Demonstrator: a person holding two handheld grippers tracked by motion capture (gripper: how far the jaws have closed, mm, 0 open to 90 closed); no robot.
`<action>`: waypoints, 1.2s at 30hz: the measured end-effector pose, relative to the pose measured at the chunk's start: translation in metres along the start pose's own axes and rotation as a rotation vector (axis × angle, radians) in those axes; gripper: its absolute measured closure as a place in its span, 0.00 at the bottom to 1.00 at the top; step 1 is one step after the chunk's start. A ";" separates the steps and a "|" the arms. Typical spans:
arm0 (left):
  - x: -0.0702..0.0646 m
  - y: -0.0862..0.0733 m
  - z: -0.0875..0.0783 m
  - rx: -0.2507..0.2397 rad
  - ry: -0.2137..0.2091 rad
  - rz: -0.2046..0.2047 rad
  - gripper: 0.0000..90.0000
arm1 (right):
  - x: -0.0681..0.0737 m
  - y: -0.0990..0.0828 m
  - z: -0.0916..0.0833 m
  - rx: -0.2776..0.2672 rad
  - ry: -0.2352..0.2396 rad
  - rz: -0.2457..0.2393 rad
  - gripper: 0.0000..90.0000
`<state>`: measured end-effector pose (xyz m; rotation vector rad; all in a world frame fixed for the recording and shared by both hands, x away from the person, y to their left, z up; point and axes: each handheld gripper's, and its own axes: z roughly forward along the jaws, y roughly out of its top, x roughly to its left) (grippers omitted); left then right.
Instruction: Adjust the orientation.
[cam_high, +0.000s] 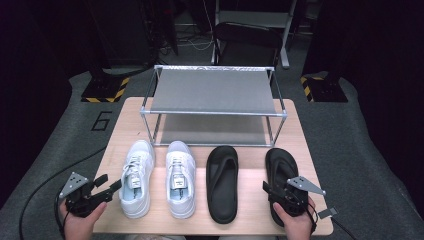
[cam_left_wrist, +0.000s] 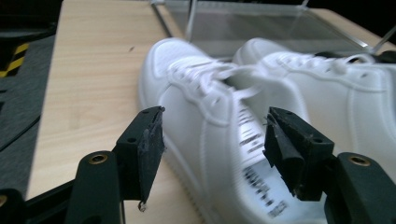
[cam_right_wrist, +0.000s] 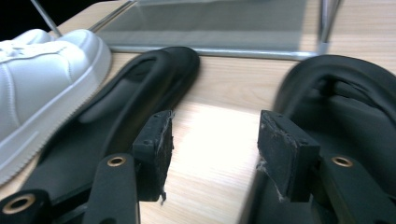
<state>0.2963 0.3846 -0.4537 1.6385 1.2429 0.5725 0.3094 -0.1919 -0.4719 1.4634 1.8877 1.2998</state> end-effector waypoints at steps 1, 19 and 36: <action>-0.002 0.002 0.002 0.002 -0.011 -0.002 0.42 | 0.002 0.002 0.001 -0.007 0.008 0.007 0.51; -0.042 0.020 0.031 0.039 -0.122 0.048 0.46 | 0.032 0.005 0.025 0.041 0.077 0.002 0.56; -0.057 0.020 0.038 0.037 -0.162 0.062 0.51 | 0.052 0.003 0.052 0.052 0.117 -0.038 0.51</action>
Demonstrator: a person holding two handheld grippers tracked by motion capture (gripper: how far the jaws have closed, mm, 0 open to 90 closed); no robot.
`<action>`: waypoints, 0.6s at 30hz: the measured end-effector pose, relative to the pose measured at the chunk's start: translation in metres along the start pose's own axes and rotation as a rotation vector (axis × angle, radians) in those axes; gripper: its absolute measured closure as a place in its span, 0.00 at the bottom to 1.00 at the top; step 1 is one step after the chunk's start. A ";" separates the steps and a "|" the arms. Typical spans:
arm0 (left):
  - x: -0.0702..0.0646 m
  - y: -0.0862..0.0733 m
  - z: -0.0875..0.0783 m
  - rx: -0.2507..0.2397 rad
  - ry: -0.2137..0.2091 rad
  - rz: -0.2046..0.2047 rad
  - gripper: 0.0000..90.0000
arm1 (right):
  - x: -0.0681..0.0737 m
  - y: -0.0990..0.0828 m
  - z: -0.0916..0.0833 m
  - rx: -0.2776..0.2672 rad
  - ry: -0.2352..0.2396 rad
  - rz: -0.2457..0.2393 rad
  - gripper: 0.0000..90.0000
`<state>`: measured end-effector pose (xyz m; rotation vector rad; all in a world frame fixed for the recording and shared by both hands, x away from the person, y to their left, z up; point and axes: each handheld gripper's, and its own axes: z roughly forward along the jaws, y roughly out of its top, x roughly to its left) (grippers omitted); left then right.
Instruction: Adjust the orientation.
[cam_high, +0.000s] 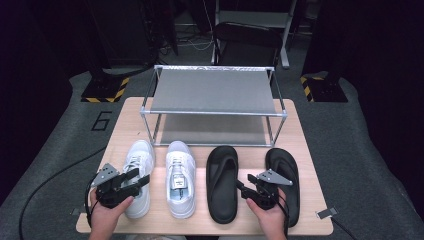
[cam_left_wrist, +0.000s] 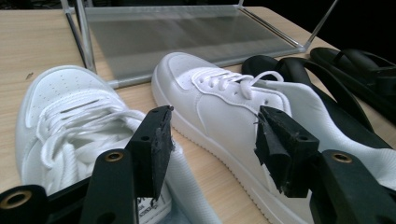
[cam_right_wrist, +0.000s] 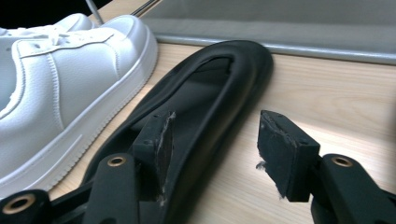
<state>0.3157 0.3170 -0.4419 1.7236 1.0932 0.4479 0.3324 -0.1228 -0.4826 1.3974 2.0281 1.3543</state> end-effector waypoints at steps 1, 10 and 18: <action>-0.001 0.000 0.000 0.003 -0.005 0.000 0.51 | 0.001 0.000 0.003 0.009 0.002 0.001 0.52; -0.007 0.000 0.006 0.013 -0.021 -0.002 0.51 | 0.003 -0.006 0.026 0.062 0.017 0.078 0.64; -0.012 -0.003 0.006 0.010 -0.023 0.001 0.51 | 0.002 -0.006 0.030 0.081 0.010 0.099 0.72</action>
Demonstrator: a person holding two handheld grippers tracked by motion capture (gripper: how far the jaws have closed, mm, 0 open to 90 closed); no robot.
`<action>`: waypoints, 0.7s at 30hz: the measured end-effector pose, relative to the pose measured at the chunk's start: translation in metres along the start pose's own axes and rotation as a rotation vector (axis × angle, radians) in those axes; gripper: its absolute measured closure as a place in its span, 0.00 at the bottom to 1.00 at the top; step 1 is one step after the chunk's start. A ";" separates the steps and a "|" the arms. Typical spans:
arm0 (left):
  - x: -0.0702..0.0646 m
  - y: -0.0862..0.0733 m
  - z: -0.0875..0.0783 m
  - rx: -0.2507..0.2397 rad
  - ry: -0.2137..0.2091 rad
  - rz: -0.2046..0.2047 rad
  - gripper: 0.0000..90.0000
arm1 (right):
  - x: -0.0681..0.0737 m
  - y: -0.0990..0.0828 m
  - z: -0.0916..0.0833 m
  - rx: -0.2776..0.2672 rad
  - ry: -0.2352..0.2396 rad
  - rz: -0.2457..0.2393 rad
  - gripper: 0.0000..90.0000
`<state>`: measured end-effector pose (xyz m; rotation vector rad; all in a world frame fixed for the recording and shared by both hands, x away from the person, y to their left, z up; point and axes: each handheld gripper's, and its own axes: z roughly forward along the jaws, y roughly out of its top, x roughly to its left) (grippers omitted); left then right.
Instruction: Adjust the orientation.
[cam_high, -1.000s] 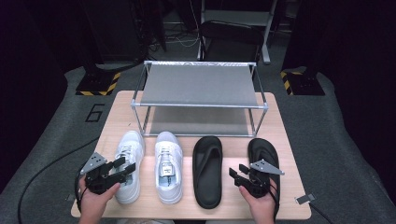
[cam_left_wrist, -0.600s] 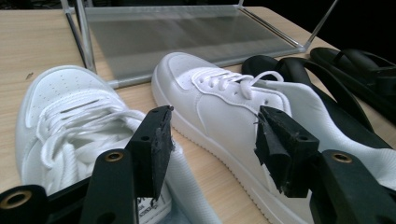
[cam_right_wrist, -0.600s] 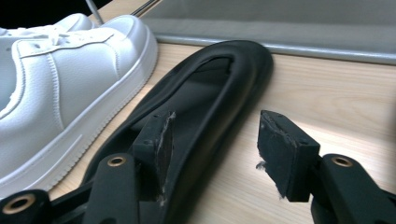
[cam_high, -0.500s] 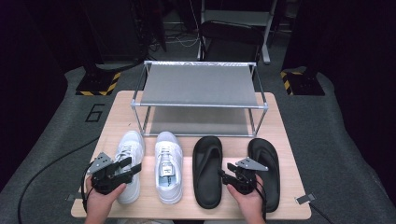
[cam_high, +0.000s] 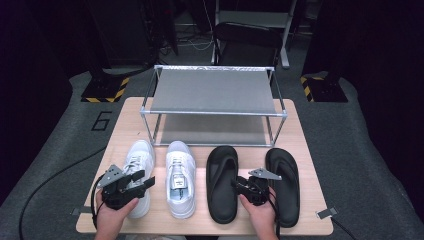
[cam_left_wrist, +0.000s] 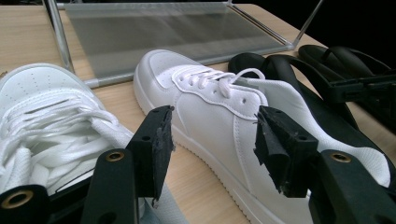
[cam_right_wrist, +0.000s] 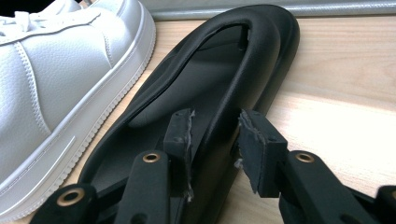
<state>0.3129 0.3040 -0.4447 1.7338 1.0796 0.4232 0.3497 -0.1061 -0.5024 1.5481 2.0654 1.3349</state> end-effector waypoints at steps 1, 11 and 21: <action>-0.001 0.000 0.000 0.000 -0.004 -0.001 0.51 | -0.001 0.000 0.001 -0.005 0.002 0.010 0.74; -0.007 0.000 -0.003 0.003 -0.007 0.029 0.51 | -0.005 0.000 -0.002 0.005 0.020 0.050 0.79; -0.007 -0.002 -0.007 -0.004 -0.010 0.023 0.51 | -0.007 -0.002 -0.004 0.030 0.019 0.062 0.63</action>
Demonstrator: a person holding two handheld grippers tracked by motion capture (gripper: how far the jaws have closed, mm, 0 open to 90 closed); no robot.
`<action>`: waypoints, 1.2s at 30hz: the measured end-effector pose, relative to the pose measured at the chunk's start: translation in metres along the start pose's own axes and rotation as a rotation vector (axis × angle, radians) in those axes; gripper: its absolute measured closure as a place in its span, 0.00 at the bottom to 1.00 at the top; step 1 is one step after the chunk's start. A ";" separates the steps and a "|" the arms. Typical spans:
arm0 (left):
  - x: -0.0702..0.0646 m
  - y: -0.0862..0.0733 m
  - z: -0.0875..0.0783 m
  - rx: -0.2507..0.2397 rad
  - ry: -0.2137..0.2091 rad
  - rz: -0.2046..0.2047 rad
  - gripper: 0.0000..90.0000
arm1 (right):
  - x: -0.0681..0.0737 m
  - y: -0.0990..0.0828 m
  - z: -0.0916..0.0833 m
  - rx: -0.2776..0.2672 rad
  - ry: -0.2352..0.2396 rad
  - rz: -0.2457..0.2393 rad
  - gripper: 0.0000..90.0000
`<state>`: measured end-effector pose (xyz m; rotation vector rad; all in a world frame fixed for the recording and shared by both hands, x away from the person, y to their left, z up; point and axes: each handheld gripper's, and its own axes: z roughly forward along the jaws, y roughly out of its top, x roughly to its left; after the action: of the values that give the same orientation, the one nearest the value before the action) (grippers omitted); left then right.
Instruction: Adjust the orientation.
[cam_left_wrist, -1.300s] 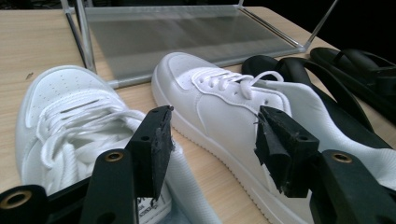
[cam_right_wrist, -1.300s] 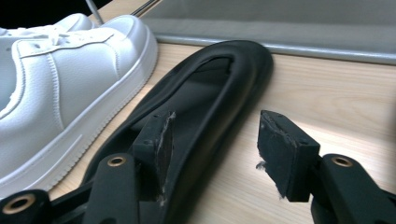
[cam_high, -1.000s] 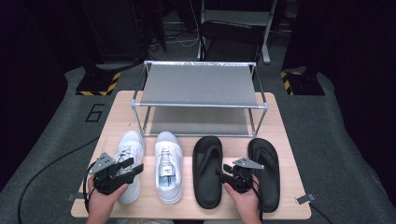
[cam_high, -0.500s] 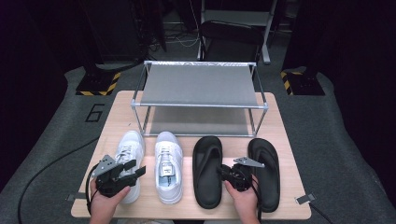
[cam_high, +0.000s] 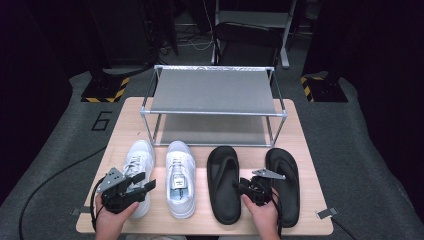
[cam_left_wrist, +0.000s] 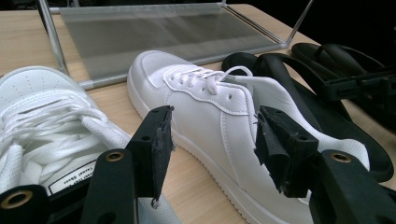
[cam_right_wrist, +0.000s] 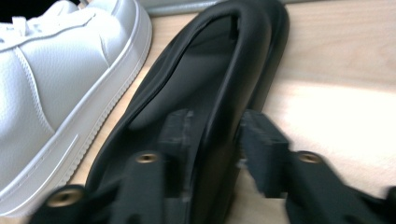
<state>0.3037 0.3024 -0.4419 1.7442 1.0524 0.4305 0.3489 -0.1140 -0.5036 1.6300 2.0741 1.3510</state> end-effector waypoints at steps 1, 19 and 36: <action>0.000 0.000 -0.001 -0.001 0.000 -0.002 0.51 | 0.002 -0.003 0.000 0.002 -0.007 0.000 0.60; -0.004 -0.002 -0.001 -0.008 0.001 0.003 0.51 | 0.001 -0.030 -0.002 0.063 0.041 0.143 0.55; -0.002 -0.003 -0.003 -0.007 0.002 -0.005 0.51 | -0.008 -0.033 -0.003 0.050 0.097 0.237 0.64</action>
<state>0.2995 0.3027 -0.4433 1.7349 1.0549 0.4320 0.3279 -0.1217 -0.5291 1.9189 2.0342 1.4872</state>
